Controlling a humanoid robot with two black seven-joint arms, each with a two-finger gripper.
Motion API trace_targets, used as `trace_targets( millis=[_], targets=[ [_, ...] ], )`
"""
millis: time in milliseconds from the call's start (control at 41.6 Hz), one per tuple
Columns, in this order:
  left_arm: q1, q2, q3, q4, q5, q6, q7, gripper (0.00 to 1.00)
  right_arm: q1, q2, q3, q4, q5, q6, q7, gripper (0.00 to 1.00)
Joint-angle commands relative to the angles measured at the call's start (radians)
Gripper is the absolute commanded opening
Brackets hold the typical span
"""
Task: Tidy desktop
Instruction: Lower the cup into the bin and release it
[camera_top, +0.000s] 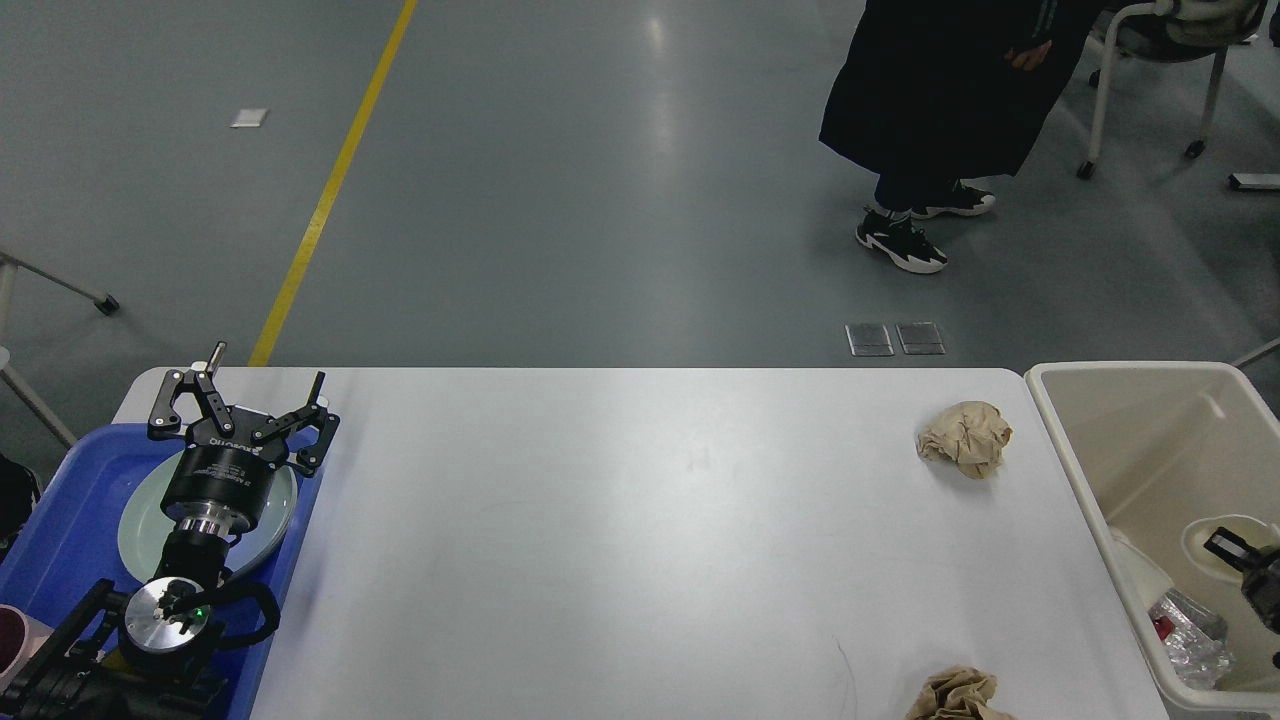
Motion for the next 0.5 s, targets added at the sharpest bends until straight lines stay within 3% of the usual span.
trace_targets(
  millis=[0, 312, 385, 481],
  targets=[
    [-0.001, 0.0, 0.0, 0.0, 0.0, 0.0, 0.0, 0.96, -0.028, 0.021, 0.006, 0.0, 0.0, -0.013, 0.0, 0.0],
    [-0.001, 0.0, 0.0, 0.0, 0.0, 0.0, 0.0, 0.96, -0.054, 0.052, 0.009, -0.001, 0.001, -0.056, -0.014, 0.0],
    [-0.001, 0.0, 0.0, 0.0, 0.0, 0.0, 0.0, 0.96, -0.057, 0.053, 0.003, 0.0, 0.0, -0.054, -0.013, 0.33],
    [0.001, 0.0, 0.0, 0.0, 0.0, 0.0, 0.0, 0.96, -0.051, 0.056, 0.004, -0.001, 0.0, -0.057, -0.011, 0.9]
  ],
)
